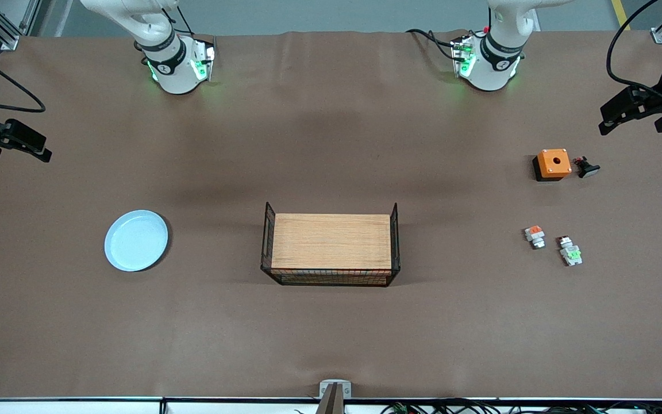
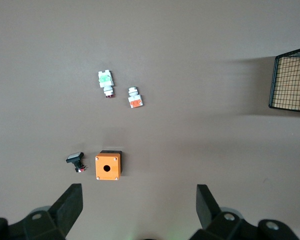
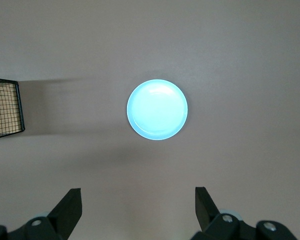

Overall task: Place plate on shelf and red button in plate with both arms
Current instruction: 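Move the right gripper toward the blue plate while the left gripper reaches the green switch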

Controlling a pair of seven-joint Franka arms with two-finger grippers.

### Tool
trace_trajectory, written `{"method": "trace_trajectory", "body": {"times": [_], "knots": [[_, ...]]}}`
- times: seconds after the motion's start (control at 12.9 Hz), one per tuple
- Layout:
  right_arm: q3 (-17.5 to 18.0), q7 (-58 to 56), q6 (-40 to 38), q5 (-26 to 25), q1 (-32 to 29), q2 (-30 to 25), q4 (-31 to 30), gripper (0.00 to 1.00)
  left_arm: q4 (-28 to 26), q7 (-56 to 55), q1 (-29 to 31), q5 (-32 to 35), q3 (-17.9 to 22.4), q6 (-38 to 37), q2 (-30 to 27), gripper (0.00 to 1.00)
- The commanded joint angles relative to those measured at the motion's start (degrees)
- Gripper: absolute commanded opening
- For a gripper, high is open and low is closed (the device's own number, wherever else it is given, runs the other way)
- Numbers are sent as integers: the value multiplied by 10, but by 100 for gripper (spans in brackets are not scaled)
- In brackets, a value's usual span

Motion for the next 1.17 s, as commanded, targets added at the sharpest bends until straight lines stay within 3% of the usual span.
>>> {"method": "trace_trajectory", "body": {"times": [0.0,0.39,0.7,1.09], "knots": [[-9,-5,-6,4,9,9,16,100,12,0,3,0,1,-2,6,100],[-9,-4,-6,-3,11,12,20,100,11,1,10,-1,2,-2,12,100],[-9,-4,-6,-3,11,12,24,100,-11,7,57,-1,2,17,63,100],[-7,-3,-7,-60,25,32,24,100,-128,8,97,1,3,219,110,100]]}}
